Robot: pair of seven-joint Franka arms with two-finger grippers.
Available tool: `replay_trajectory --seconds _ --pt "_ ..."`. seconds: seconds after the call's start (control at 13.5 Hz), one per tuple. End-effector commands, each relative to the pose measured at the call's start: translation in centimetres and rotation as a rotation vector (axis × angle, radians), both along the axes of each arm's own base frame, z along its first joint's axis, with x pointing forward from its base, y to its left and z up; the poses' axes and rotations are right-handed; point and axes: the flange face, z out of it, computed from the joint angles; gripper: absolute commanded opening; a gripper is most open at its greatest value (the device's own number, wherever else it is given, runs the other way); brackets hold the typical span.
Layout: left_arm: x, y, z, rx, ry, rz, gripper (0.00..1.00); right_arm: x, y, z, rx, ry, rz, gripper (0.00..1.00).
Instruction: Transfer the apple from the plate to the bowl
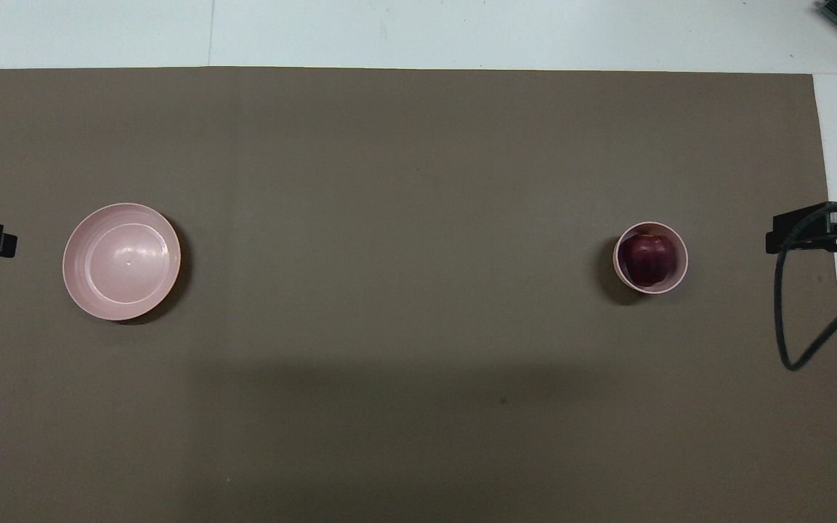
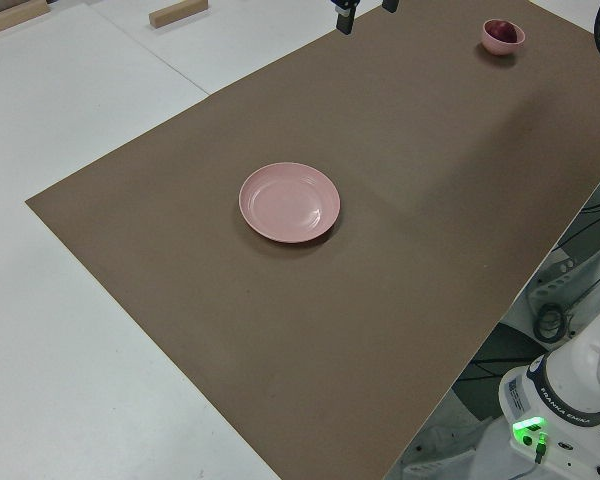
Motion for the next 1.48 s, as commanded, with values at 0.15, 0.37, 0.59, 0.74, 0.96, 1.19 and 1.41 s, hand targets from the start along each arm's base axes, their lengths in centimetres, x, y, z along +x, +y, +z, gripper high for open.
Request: replay_trajectory --seconds 0.15,0.37,0.59,0.74,0.96,1.19,1.41 --pt "-0.7 0.0 0.0 0.010 -0.004 0.011 1.00 -0.7 0.2 0.8 -0.003 0.005 0.079 1.00" --pt "-0.5 0.1 0.0 0.013 -0.009 0.007 1.00 -2.7 -1.0 3.3 0.006 -0.033 0.079 1.00" --pt "-0.7 0.3 0.0 0.019 -0.003 0.016 1.00 -3.0 -1.0 2.5 0.005 -0.036 0.100 1.00" --pt "-0.6 0.6 0.0 0.020 -0.004 0.020 1.00 -3.0 -1.1 2.6 0.017 -0.039 0.088 1.00" --pt "-0.7 0.7 0.1 0.020 -0.004 0.016 1.00 -3.1 -1.0 2.6 0.020 -0.029 0.092 1.00" --pt "-0.5 0.7 0.2 0.020 -0.015 0.017 1.00 -3.0 -1.0 2.6 0.021 -0.031 0.093 1.00" --pt "-0.5 0.5 0.2 0.020 -0.017 0.013 1.00 -3.0 -1.0 2.6 0.021 -0.031 0.093 1.00"
